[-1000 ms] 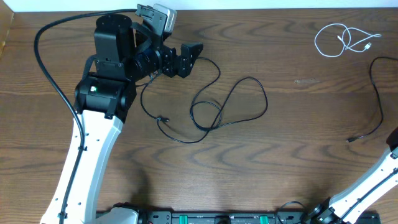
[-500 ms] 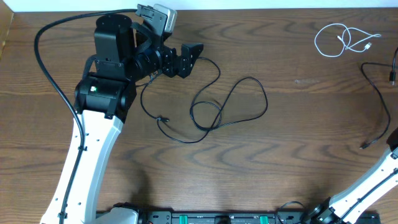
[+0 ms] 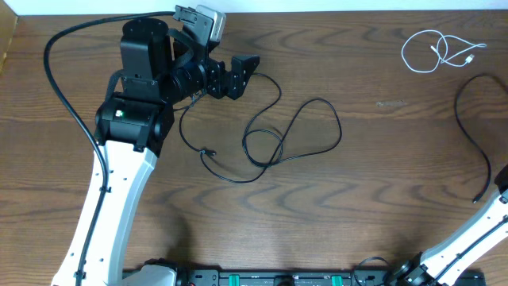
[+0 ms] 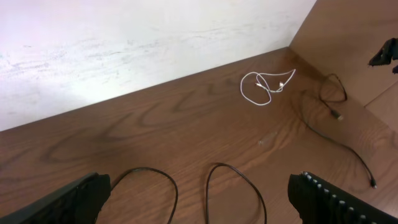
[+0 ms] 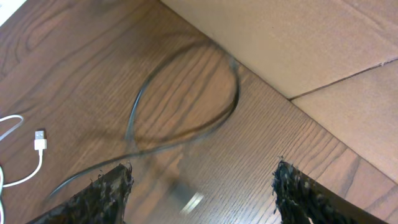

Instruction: Untangle cables

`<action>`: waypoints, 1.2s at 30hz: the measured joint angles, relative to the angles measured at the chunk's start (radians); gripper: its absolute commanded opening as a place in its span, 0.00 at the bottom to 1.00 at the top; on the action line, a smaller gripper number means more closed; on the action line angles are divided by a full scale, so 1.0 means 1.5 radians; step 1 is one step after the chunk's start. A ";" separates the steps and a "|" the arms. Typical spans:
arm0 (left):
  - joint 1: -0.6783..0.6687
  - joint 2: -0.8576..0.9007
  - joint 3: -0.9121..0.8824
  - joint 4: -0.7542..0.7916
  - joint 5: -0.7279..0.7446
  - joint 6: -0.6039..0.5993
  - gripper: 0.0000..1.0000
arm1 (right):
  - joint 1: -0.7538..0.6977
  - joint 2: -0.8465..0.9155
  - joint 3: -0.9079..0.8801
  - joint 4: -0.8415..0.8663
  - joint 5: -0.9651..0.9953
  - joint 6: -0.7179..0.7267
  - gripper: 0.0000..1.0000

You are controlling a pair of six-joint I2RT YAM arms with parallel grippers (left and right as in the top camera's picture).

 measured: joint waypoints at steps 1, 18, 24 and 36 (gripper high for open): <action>0.000 0.000 0.000 0.000 0.000 0.000 0.96 | 0.000 0.000 0.000 0.000 0.000 0.000 0.72; 0.000 0.000 0.000 0.000 0.000 -0.004 0.98 | 0.086 -0.134 -0.001 -0.188 -0.053 0.040 0.71; 0.018 0.000 0.000 0.000 0.001 -0.005 0.98 | 0.133 -0.134 -0.001 -0.246 -0.025 0.079 0.71; 0.120 0.000 0.000 0.002 0.002 -0.010 0.98 | 0.181 -0.195 -0.001 -0.345 0.001 0.127 0.70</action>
